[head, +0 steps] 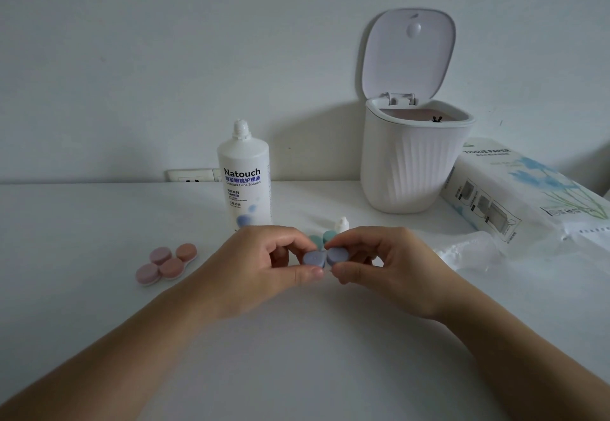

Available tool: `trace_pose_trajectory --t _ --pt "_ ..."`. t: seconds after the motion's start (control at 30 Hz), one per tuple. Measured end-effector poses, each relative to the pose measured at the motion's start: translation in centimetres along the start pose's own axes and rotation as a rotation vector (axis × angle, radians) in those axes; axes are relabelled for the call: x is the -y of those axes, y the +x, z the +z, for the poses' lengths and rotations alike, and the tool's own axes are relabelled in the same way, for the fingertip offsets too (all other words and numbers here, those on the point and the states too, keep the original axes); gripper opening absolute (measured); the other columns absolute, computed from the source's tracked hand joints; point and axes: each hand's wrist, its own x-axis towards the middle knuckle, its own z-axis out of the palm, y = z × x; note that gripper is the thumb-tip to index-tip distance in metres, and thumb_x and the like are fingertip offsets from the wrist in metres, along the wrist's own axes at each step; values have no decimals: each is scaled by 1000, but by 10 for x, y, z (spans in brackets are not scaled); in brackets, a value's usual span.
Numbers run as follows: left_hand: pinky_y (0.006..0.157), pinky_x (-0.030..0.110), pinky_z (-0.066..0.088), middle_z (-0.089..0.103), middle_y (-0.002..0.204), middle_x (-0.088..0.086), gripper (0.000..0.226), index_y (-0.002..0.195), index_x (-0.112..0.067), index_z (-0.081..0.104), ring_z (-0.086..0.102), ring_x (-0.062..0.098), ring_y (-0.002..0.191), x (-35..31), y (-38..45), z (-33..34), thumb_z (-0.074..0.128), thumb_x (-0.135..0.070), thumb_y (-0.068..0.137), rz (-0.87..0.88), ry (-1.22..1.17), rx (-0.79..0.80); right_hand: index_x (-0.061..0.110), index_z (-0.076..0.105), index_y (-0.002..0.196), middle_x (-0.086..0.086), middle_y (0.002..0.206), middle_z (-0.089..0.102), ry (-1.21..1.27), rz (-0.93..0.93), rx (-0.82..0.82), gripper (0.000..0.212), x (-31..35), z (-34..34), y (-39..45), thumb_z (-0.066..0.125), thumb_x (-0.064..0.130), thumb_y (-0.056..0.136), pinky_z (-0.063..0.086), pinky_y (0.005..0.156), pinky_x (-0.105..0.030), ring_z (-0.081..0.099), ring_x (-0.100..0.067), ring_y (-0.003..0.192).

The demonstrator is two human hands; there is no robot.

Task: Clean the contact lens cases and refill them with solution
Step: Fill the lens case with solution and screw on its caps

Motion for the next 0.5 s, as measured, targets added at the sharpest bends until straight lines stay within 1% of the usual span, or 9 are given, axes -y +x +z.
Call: trace_pose_trajectory --t 0.1,0.17,0.23,0.27,0.33,0.37,0.4,0.43,0.5 --pt "65 30 45 64 84 14 16 99 -48 70 56 30 77 0 -1 -1 77 -43 85 -6 -10 60 36 75 101 10 85 76 1 -9 10 25 0 0 0 80 18 85 55 74 -20 70 -8 75" --pt "68 36 47 64 83 13 23 104 -50 68 56 29 76 1 -1 0 72 -53 82 -3 -24 68 34 75 103 7 86 76 4 -3 1 24 -1 -1 0 80 19 86 57 78 -29 71 -13 77" --pt "66 38 49 65 83 10 35 108 -51 66 55 26 71 1 -1 3 68 -62 74 -6 -38 36 32 75 105 4 86 76 18 6 -13 23 -2 -1 0 79 18 86 57 80 -36 73 -16 77" --pt "63 37 49 67 83 3 40 107 -51 65 52 20 65 1 -1 5 71 -64 70 -2 -43 7 31 75 105 5 86 77 28 8 -20 23 -2 -1 0 79 18 86 57 80 -37 73 -16 77" --pt "50 23 40 68 79 -14 38 98 -42 67 43 5 56 3 0 7 79 -61 67 22 -52 -61 30 75 105 6 87 77 49 13 -22 24 -3 0 0 79 17 86 58 81 -37 74 -15 77" --pt "49 15 35 65 73 -21 33 92 -37 68 41 3 53 3 1 8 82 -56 69 30 -50 -92 29 75 106 7 88 77 56 15 -19 24 -3 1 0 80 17 86 59 81 -36 74 -15 77" --pt "49 12 32 60 64 -23 30 87 -33 68 40 2 52 4 2 8 82 -54 71 31 -41 -113 28 75 106 6 88 78 60 16 -16 24 -3 1 1 80 17 86 59 81 -35 74 -15 77" --pt "48 11 31 54 58 -20 30 86 -31 68 38 3 51 5 2 7 81 -55 72 32 -31 -122 27 74 105 6 87 78 58 16 -14 23 -3 1 1 80 16 85 59 80 -33 74 -15 77" --pt "49 14 31 45 55 -4 35 89 -32 70 37 4 51 6 1 5 75 -62 71 38 -21 -101 26 75 103 5 83 77 50 13 -6 22 -2 2 1 81 16 85 57 76 -24 73 -13 76"
